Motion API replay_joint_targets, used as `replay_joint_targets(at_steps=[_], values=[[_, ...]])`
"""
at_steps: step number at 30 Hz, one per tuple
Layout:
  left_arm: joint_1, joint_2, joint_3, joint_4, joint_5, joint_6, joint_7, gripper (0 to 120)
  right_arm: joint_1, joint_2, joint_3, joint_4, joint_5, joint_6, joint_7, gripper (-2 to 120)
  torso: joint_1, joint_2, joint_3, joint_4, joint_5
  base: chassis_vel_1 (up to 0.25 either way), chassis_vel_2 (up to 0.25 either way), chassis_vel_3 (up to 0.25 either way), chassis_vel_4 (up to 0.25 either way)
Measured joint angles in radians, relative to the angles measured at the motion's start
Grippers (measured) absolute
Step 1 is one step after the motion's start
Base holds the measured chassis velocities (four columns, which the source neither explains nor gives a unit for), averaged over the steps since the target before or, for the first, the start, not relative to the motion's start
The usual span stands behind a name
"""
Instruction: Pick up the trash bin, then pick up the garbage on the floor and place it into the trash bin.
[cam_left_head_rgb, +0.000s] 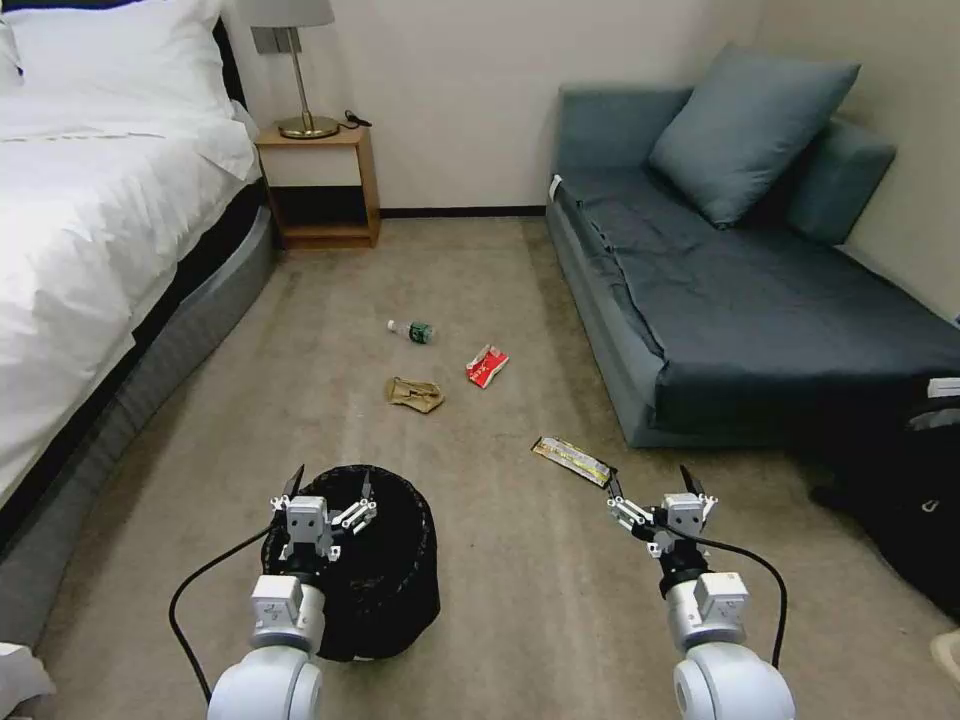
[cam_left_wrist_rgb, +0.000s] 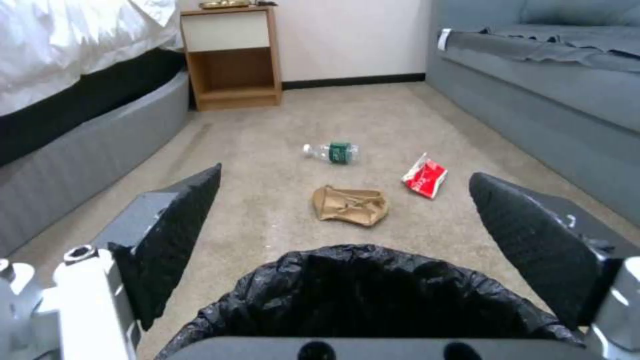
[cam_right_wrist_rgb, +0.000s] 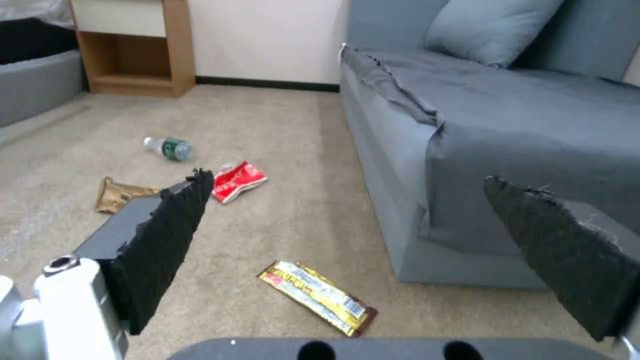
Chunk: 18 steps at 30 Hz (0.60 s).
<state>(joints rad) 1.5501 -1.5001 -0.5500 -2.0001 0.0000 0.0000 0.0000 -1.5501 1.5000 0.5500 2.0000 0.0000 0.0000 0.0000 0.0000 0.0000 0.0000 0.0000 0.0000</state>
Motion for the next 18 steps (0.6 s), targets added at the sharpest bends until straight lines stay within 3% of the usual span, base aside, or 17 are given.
replay_joint_targets(at_steps=[3,6,8,9,11,13,17,18], values=[[-0.002,-0.001,-0.002,-0.002,-0.005,0.010,0.000,100,0.000,0.000,0.000,0.000,0.000,0.000,0.000,100,0.000,0.000,0.000,0.0000,0.0000,0.000,0.000,0.000,0.000],[-0.026,-0.013,-0.028,-0.019,-0.042,0.103,0.001,100,-0.002,0.018,0.002,0.029,-0.020,-0.047,0.021,100,0.000,0.000,0.000,0.0000,0.0001,0.000,0.000,0.000,0.000],[-0.027,-0.014,-0.030,-0.021,-0.045,0.110,0.001,100,-0.002,0.020,0.003,0.033,-0.023,-0.053,0.023,100,0.000,0.000,0.000,0.0000,0.0000,0.000,0.000,0.000,0.000],[-0.045,-0.023,-0.047,-0.034,-0.072,0.179,0.004,100,-0.005,0.045,0.008,0.073,-0.051,-0.119,0.053,100,0.000,0.000,0.000,0.0000,-0.0001,0.000,0.000,0.000,0.000],[-0.060,-0.030,-0.063,-0.046,-0.096,0.237,0.006,100,-0.009,0.070,0.013,0.111,-0.078,-0.182,0.081,100,0.000,0.000,0.000,0.0000,-0.0001,0.000,0.000,0.000,0.000],[-0.062,-0.029,-0.065,-0.050,-0.102,0.246,0.006,100,-0.010,0.079,0.014,0.125,-0.082,-0.194,0.088,100,0.000,0.000,0.000,-0.0001,-0.0002,0.000,0.000,0.000,0.000],[-0.070,-0.014,-0.084,-0.096,-0.162,0.338,0.017,100,-0.025,0.108,0.016,0.184,-0.096,-0.258,0.119,100,0.000,0.000,0.000,0.0000,-0.0003,0.000,0.000,0.000,0.000],[-0.064,0.008,-0.090,-0.129,-0.191,0.380,0.023,100,-0.030,0.108,0.016,0.191,-0.096,-0.269,0.123,100,0.000,0.000,0.000,0.0001,-0.0004,0.000,0.000,0.000,0.000]])
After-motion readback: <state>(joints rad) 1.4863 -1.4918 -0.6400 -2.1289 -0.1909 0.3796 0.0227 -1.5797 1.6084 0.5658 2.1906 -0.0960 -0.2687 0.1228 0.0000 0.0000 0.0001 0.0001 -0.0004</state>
